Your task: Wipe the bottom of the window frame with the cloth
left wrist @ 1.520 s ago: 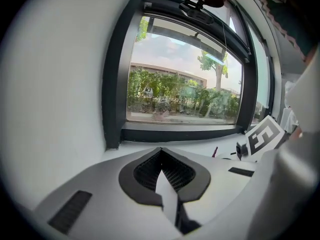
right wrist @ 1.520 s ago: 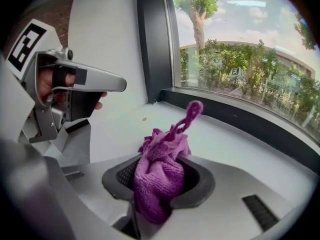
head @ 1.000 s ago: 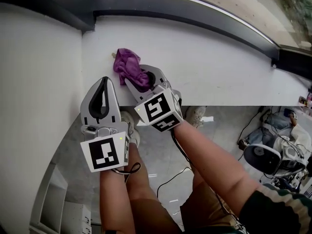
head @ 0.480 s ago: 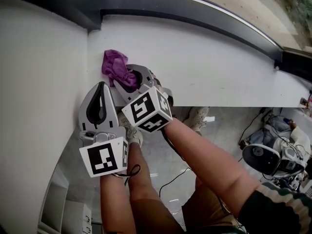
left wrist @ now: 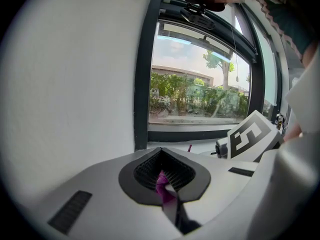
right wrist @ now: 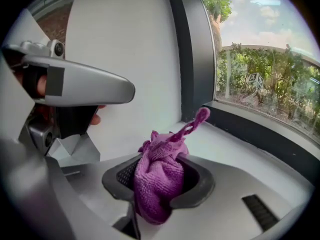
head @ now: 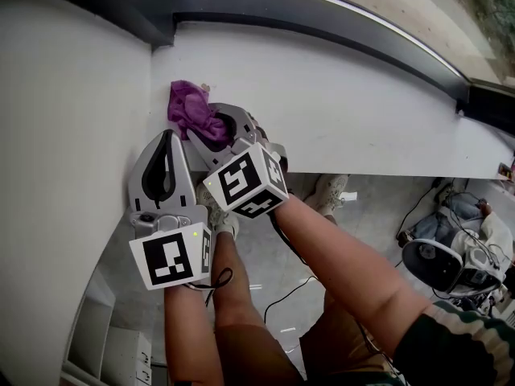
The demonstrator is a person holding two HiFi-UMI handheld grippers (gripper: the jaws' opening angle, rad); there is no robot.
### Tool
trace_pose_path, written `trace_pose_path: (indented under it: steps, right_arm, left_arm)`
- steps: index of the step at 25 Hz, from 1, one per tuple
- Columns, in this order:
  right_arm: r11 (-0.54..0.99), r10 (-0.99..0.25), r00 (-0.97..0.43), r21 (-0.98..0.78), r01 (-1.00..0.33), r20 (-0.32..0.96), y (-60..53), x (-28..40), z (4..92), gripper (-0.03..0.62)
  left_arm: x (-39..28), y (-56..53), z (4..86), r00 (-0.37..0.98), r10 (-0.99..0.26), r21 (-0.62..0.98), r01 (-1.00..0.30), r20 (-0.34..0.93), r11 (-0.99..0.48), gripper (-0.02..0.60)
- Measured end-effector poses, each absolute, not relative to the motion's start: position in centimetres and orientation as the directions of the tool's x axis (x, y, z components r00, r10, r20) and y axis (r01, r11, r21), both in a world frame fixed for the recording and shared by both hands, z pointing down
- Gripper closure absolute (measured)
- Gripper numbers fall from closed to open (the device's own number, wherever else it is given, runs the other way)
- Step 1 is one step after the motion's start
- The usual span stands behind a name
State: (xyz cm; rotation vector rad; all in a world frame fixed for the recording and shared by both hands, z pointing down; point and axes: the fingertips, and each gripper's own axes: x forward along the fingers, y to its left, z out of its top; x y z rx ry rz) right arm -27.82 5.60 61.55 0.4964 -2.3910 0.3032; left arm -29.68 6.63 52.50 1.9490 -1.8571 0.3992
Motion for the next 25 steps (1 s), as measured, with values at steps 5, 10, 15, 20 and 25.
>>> trace_pose_path:
  steps: [5,10,15,20,25]
  right_arm:
    - [0.905,-0.27,-0.727,-0.093,-0.416,0.631,5.4,-27.5,59.3,0.442]
    - [0.893,-0.303,-0.742,-0.094,-0.44,0.598,4.6,-25.6,55.3,0.442]
    - [0.884,-0.347,-0.758,-0.077,-0.461,0.552,3.9,-21.8,50.3,0.442]
    - [0.866,-0.387,-0.755,-0.073,-0.494,0.529,3.6,-19.2,44.3,0.442]
    - [0.867,-0.396,-0.75,-0.054,-0.496,0.53,4.5,-15.3,38.4,0.442]
  left_arm:
    - [-29.2,6.1,50.7,0.071,-0.883,0.09,-0.995,0.465,-0.033,0.578]
    - [-27.7,5.7,47.3,0.099,-0.89,0.083,-0.994,0.446,-0.068,0.578]
    - [-24.3,4.6,42.9,0.139,-0.9,0.083,-0.99,0.414,-0.115,0.578]
    - [-21.9,4.1,38.2,0.176,-0.901,0.084,-0.984,0.396,-0.155,0.578]
    - [-18.4,3.7,32.6,0.195,-0.907,0.067,-0.981,0.372,-0.184,0.578]
